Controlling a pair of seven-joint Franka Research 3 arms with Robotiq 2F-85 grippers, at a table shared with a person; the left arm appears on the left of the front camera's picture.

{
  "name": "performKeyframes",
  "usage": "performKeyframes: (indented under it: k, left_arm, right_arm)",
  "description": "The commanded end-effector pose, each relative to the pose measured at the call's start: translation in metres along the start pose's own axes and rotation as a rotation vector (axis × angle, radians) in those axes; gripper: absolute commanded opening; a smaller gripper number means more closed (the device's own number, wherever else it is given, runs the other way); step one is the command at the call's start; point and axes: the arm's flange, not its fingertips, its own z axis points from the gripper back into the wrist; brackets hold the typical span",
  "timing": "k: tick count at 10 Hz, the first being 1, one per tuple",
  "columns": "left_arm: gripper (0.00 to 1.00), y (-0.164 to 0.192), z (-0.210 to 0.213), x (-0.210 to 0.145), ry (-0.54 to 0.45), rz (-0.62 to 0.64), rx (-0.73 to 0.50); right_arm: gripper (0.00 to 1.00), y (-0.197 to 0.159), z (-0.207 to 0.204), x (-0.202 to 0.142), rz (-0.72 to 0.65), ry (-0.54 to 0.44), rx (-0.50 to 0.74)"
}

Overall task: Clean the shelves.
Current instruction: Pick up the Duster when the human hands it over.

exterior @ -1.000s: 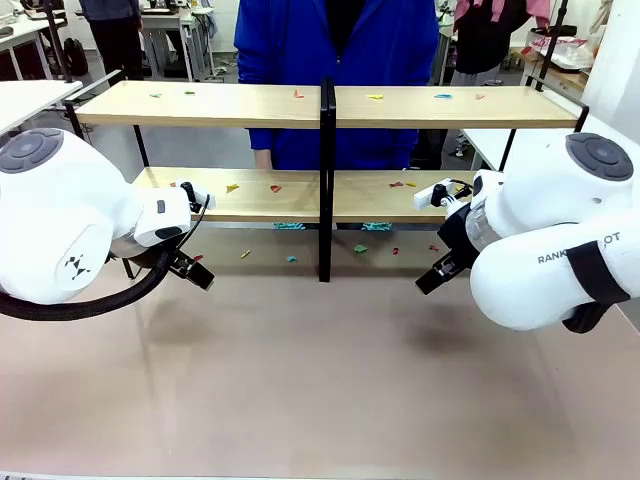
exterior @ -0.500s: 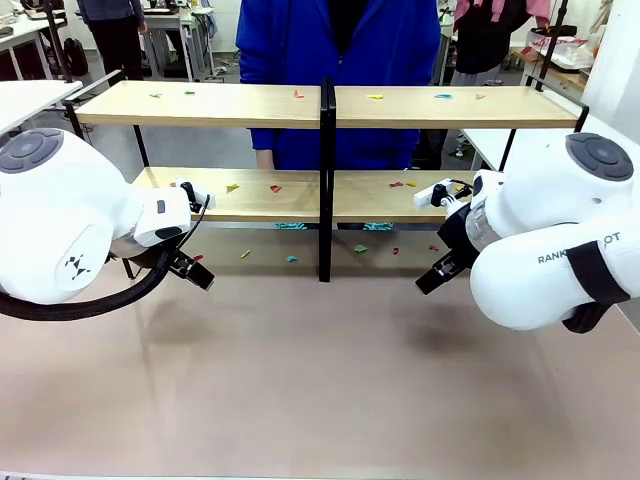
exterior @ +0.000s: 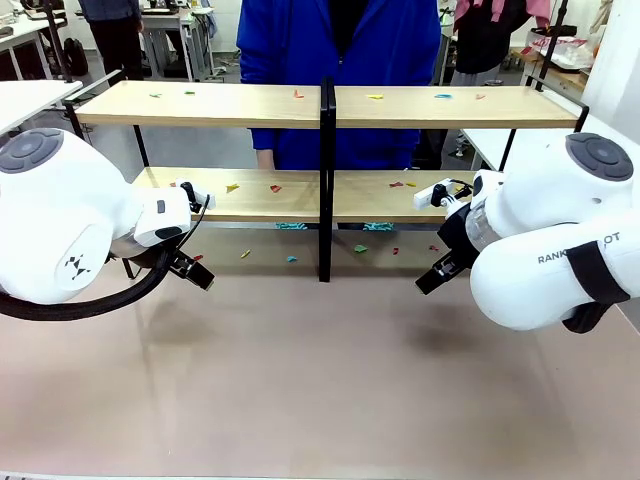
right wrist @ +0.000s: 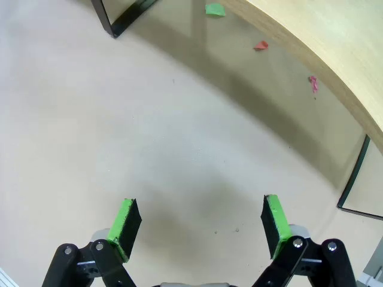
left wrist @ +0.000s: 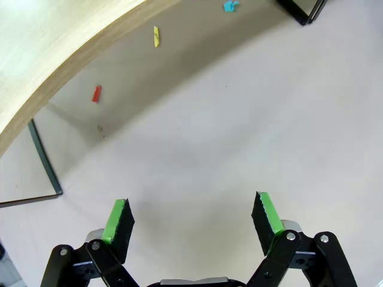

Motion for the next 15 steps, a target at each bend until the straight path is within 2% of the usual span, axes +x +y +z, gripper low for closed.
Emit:
performKeyframes:
  k: [1, 3, 4, 5, 6, 8, 9, 10, 12, 13, 15]
  left_arm:
    - [1.0, 0.0, 0.0, 0.0, 0.0, -0.001, 0.0]
    - [1.0, 0.0, 0.0, 0.0, 0.0, 0.0, 0.0]
    - [1.0, 0.004, 0.041, -0.01, -0.083, -0.073, -0.096]
    - [1.0, 0.012, 0.088, -0.027, -0.135, -0.142, -0.149]
    - [1.0, 0.02, 0.13, -0.047, -0.202, -0.166, -0.144]
    - [1.0, 0.034, 0.205, -0.091, -0.367, -0.176, -0.102]
    - [1.0, 0.046, 0.229, -0.109, -0.436, -0.159, -0.071]
    - [1.0, 0.057, 0.246, -0.123, -0.512, -0.136, -0.094]
    - [1.0, 0.072, 0.269, -0.15, -0.697, -0.055, -0.108]
    - [1.0, 0.075, 0.27, -0.154, -0.763, -0.022, -0.094]
    - [1.0, 0.077, 0.268, -0.153, -0.813, 0.007, -0.111]
  right_arm:
    - [1.0, 0.0, 0.0, 0.0, 0.0, 0.0, 0.0]
    - [1.0, 0.0, 0.0, 0.0, 0.0, 0.0, 0.0]
    - [1.0, -0.014, 0.033, -0.006, 0.07, 0.051, 0.023]
    - [1.0, -0.035, 0.074, -0.015, 0.055, 0.049, 0.082]
    - [1.0, -0.052, 0.116, -0.029, 0.015, 0.022, 0.08]
    - [1.0, -0.082, 0.191, -0.062, -0.009, -0.134, 0.059]
    - [1.0, -0.096, 0.217, -0.072, -0.042, -0.195, 0.023]
    - [1.0, -0.105, 0.24, -0.078, -0.065, -0.27, -0.022]
    - [1.0, -0.117, 0.275, -0.083, -0.107, -0.445, -0.076]
    - [1.0, -0.118, 0.285, -0.084, -0.109, -0.497, -0.093]
    - [1.0, -0.119, 0.291, -0.083, -0.119, -0.546, -0.093]
